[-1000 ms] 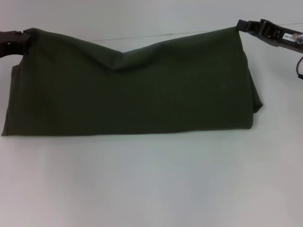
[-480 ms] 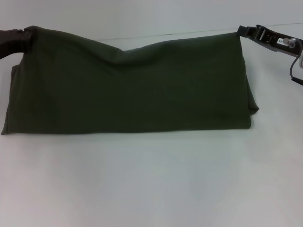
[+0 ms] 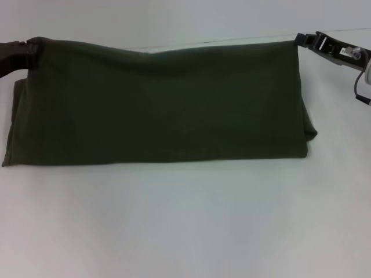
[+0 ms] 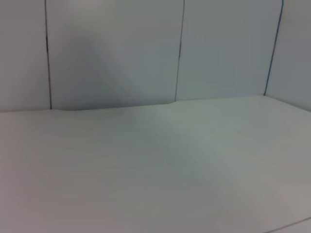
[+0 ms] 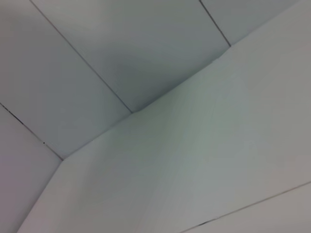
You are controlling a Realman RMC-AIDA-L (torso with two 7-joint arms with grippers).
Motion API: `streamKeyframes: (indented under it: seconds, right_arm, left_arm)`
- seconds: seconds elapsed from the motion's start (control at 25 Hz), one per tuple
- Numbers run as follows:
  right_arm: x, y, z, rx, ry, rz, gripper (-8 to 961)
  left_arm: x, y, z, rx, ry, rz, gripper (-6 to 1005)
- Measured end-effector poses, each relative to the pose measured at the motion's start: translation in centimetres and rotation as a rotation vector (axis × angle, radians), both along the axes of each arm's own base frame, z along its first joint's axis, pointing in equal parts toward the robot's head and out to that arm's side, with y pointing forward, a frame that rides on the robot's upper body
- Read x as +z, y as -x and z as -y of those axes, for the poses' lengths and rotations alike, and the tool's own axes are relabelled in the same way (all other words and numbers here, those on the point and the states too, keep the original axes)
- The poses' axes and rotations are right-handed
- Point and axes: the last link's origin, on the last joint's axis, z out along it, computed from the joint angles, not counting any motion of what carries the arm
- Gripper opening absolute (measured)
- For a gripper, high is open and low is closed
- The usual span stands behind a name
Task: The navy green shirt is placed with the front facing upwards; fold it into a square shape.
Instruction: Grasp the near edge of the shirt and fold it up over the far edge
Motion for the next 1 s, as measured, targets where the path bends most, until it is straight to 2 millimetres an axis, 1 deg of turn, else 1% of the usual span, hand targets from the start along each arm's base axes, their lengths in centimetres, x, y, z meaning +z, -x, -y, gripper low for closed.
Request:
streamKeyframes:
  seconds: [0.36,0.6,1.0]
  right_arm:
    - [0.1,-0.2,-0.3,-0.02,-0.017,0.012,14]
    - [-0.1,-0.3,-0.4,-0.031,-0.017,0.016,14]
    - [-1.7,0.6,-1.2,-0.026,0.024,0.043,15]
  left_arm:
    - [-0.2,0.3,-0.1,0.019,-0.023,-0.028,3]
    - [-0.3,0.1,-0.2,0.009,-0.028,-0.037,4]
    - [-1.9,0.1,-0.2,0.021,-0.067,-0.104,4]
